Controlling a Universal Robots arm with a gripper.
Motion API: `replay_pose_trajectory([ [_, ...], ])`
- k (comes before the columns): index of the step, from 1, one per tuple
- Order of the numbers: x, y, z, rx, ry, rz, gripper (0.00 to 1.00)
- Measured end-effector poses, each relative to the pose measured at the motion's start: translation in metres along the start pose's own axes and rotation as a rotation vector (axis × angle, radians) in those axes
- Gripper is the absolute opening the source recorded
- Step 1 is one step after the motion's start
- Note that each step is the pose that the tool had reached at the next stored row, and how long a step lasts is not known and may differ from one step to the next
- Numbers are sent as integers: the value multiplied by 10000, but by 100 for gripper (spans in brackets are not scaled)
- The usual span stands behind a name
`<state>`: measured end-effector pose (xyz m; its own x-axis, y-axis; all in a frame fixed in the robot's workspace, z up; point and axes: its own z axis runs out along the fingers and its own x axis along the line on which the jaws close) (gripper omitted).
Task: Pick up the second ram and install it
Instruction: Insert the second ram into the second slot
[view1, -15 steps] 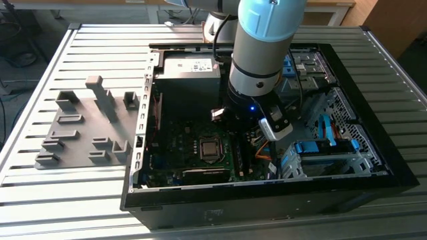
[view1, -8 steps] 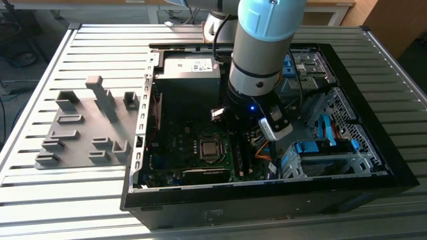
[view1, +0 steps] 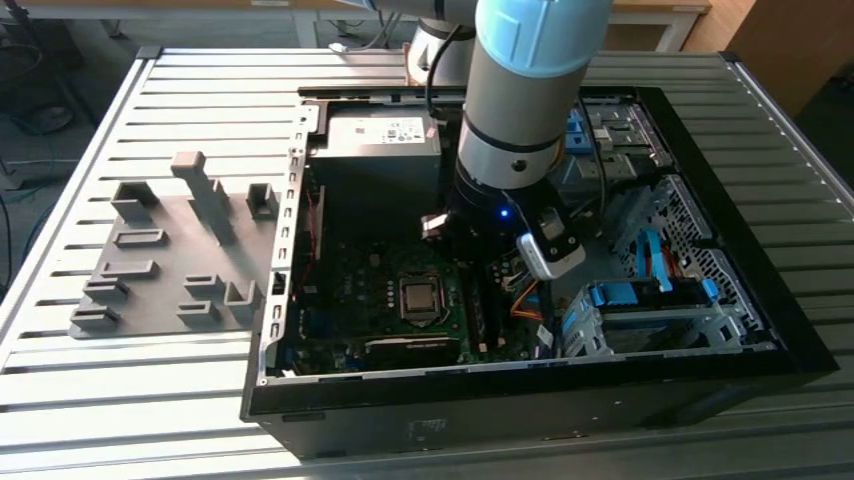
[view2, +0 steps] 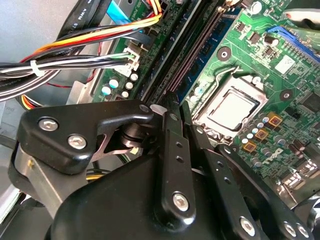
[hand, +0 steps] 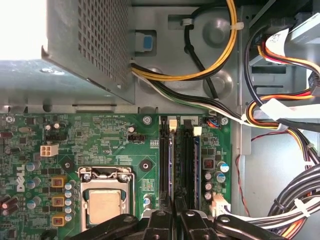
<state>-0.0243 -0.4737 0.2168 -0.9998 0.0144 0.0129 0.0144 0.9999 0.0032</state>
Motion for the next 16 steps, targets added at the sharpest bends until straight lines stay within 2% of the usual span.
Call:
replay_pose_trajectory([
  [9,1,0,-41,4,3,210,14],
  [16,1,-2,-32,1,2,476,14],
])
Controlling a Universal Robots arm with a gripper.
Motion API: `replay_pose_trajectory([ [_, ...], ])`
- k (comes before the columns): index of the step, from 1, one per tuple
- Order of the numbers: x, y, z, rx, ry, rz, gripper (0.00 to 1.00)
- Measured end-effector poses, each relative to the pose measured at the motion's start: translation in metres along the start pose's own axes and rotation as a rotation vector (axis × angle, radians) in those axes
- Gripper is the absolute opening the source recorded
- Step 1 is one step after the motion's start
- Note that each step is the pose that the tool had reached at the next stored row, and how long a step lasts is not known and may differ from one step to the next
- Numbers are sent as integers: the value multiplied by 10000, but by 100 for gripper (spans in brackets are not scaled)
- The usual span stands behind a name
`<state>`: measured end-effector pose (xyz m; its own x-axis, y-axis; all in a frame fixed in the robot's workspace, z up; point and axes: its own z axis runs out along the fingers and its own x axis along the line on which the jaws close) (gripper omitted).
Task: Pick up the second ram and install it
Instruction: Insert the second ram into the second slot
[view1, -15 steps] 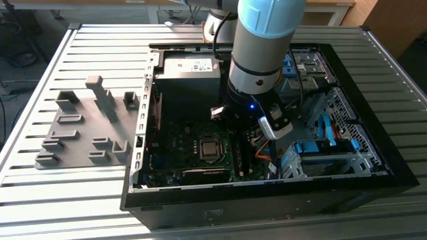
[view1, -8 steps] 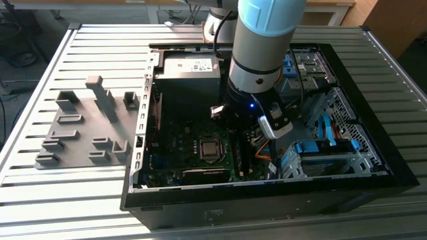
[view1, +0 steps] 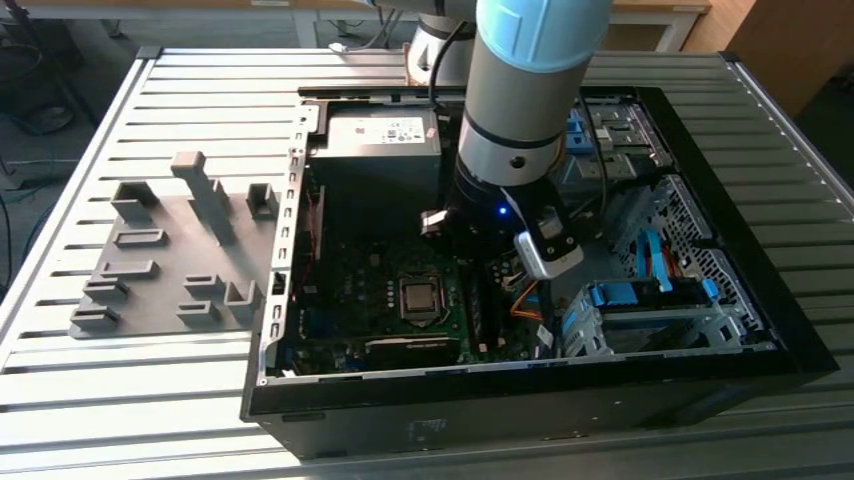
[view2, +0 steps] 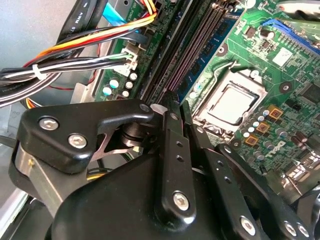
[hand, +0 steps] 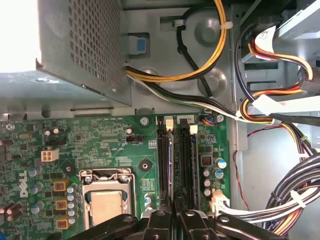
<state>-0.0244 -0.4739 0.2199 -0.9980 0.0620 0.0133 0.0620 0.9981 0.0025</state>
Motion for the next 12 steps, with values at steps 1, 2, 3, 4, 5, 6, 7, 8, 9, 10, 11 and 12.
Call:
replay_pose_trajectory([
  [1,0,0,4,1,0,0,14],
  [2,0,0,9,2,0,1,14],
  [3,0,0,16,1,0,0,14],
  [4,0,-1,20,2,1,-1,14],
  [5,2,-1,24,3,1,0,14],
  [6,3,-1,26,4,1,0,14],
  [7,3,-1,27,4,2,0,14],
  [8,3,-2,28,3,1,0,14],
  [9,3,-2,29,1,1,0,14],
  [10,4,-3,31,2,1,0,14],
  [11,4,-3,32,3,1,0,14],
  [12,3,-3,36,0,1,0,14],
])
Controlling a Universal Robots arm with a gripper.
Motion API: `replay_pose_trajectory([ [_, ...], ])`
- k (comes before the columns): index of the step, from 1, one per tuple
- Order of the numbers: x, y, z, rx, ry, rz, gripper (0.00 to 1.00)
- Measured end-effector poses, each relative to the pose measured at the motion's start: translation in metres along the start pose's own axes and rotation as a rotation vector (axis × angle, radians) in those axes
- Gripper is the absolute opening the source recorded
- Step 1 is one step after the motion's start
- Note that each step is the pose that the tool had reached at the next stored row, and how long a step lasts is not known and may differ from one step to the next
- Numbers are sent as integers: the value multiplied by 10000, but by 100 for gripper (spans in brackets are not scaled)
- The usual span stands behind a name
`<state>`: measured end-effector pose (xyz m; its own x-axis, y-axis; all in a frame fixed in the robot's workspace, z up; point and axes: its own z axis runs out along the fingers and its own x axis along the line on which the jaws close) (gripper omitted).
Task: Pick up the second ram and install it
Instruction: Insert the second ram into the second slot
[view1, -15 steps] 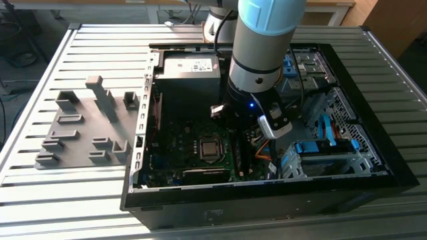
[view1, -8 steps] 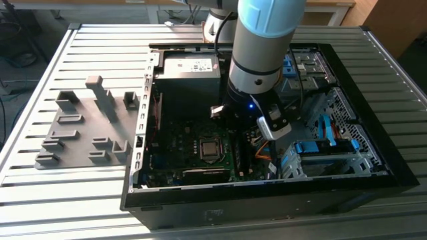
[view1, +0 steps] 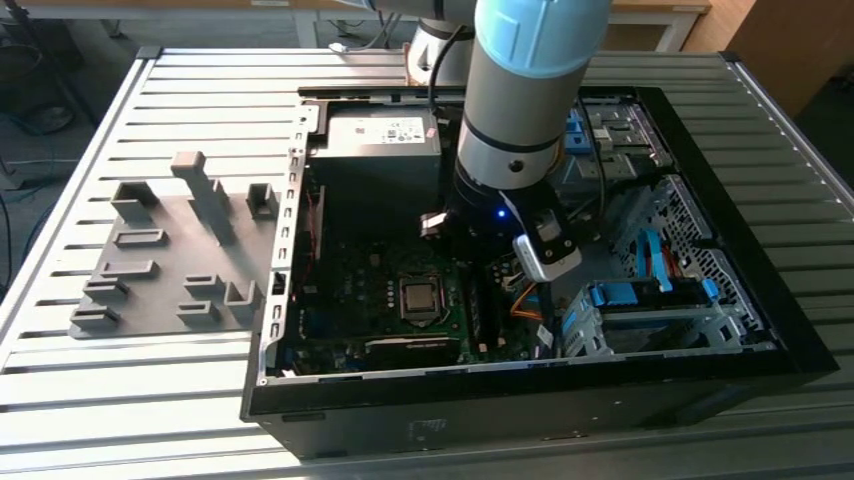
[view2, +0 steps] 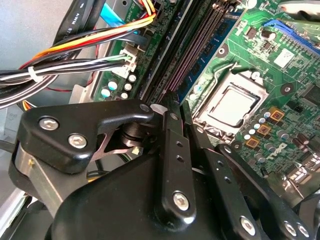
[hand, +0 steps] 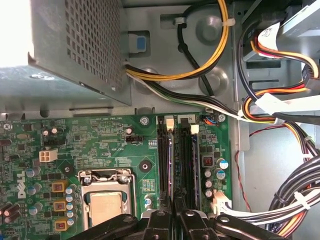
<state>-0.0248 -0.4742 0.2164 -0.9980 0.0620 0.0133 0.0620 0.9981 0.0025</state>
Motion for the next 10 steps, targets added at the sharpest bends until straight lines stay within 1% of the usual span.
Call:
replay_pose_trajectory([
  [10,0,0,30,-1,0,0,14],
])
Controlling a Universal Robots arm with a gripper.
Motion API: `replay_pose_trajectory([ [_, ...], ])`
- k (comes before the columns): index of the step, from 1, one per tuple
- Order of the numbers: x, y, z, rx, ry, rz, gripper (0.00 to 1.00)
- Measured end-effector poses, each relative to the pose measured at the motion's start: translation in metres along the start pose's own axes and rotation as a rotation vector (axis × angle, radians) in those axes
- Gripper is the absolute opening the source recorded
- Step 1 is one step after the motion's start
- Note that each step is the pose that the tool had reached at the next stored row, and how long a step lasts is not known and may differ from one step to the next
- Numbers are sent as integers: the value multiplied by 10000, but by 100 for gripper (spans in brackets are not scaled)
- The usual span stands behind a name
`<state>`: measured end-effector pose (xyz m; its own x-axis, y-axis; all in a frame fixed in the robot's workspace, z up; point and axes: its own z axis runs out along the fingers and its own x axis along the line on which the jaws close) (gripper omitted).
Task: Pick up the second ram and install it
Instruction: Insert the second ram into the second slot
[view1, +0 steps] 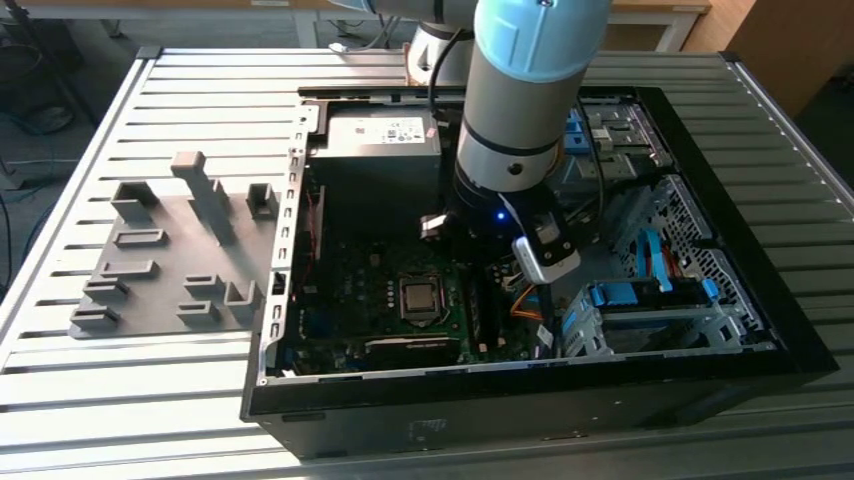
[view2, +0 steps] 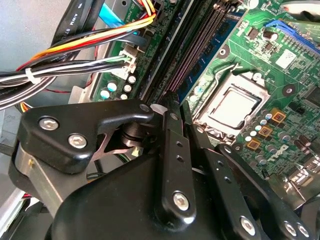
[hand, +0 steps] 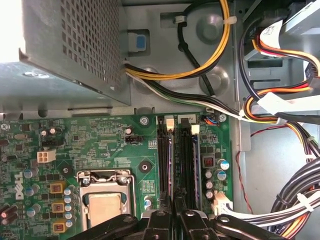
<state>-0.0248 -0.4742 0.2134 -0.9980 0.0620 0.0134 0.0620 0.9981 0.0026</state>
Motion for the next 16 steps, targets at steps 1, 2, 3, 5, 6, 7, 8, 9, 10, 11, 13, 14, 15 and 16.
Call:
replay_pose_trajectory([
  [1,0,0,4,-4,1,0,14],
  [2,0,0,7,-10,1,1,14],
  [3,0,0,9,-19,2,0,14],
  [5,0,0,9,-26,2,0,14],
  [6,0,0,10,-28,2,0,14],
  [7,0,0,10,-29,2,0,14],
  [8,0,0,10,-29,2,0,14],
  [9,0,0,10,-28,2,0,14],
  [10,0,0,10,-29,2,0,14],
  [11,0,0,10,-28,2,0,14],
  [13,0,0,10,-29,2,0,14],
  [14,0,0,9,-30,1,0,14],
  [15,0,0,0,-28,2,0,14],
  [16,0,0,-17,-27,2,0,14],
])
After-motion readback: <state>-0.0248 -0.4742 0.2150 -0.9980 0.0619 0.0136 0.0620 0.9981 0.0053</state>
